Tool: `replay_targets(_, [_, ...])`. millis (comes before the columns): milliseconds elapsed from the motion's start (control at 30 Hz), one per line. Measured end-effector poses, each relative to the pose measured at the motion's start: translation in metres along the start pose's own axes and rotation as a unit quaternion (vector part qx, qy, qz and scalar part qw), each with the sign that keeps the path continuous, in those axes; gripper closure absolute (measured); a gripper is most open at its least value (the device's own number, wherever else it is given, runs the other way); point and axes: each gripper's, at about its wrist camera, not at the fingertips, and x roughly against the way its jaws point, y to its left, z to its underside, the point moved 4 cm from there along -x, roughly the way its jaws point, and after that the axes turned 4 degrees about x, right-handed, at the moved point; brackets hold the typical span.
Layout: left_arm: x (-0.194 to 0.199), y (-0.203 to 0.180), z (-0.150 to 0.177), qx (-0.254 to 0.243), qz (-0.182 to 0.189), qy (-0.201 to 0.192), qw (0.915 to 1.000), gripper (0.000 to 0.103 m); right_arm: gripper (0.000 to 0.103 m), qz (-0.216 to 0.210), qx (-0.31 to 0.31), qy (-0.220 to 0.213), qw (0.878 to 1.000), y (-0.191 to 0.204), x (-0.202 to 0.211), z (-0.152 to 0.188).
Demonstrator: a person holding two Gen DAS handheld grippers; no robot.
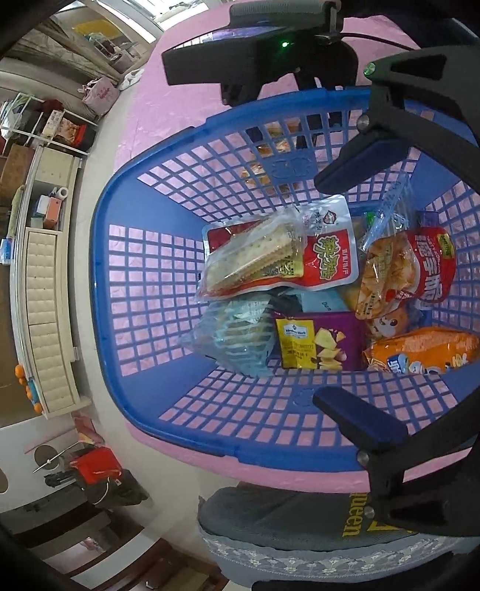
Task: Organize snacks
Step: 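Move the right tool to the yellow pouch beside the basket, then close the right tool on the yellow pouch, then lift the yellow pouch with the right tool and carry it over the basket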
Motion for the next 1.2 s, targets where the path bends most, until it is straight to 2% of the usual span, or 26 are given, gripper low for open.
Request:
replay_targets(33, [0.0,0.0,0.0,0.0,-0.001,0.0,1.0,0.0,0.058,-0.004,-0.001,-0.001,1.0,0.001,0.001,0.002])
replay_targets(100, [0.0,-0.002,0.0,0.001,-0.002,0.0,1.0,0.0,0.077,-0.012,-0.003,-0.003,1.0,0.005,0.006,0.01])
replay_targets(300, [0.005,0.001,0.006,0.008,0.001,-0.007,0.9999,0.0,0.087,-0.006,-0.024,-0.005,1.0,0.017,0.017,0.019])
replay_targets(500, [0.03,-0.004,0.018,0.005,0.007,-0.033,0.9994,0.0,0.087,0.01,-0.049,-0.017,0.999,0.032,0.056,0.035])
replay_targets(833, [0.092,-0.01,0.032,-0.005,0.013,-0.082,0.9965,0.0,0.087,0.048,-0.051,-0.068,0.995,0.07,0.147,0.041])
replay_targets(1133, [0.138,0.007,0.052,0.003,0.011,-0.121,0.9926,0.0,0.087,0.075,-0.042,-0.113,0.99,0.115,0.208,0.028])
replay_targets(1200, [0.147,0.012,0.055,0.005,0.011,-0.13,0.9915,0.0,0.087,0.071,-0.042,-0.118,0.99,0.107,0.208,0.016])
